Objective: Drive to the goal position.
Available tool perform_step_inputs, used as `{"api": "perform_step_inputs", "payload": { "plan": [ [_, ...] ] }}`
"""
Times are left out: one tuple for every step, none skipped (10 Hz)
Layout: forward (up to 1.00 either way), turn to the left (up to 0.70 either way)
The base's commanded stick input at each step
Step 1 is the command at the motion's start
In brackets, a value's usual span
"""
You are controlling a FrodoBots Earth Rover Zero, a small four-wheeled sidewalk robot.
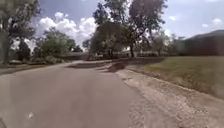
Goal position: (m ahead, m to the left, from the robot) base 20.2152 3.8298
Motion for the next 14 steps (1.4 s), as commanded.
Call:
{"api": "perform_step_inputs", "payload": {
  "plan": [
    [0.7,0.0],
    [0.7,0.0],
    [0.7,0.0],
    [0.7,0.0],
    [0.7,0.0],
    [0.7,0.0],
    [0.7,0.0],
    [0.7,0.0],
    [0.7,0.0],
    [0.7,0.0],
    [0.7,0.0],
    [0.7,0.0],
    [0.7,0.0],
    [0.7,0.0]
  ]
}}
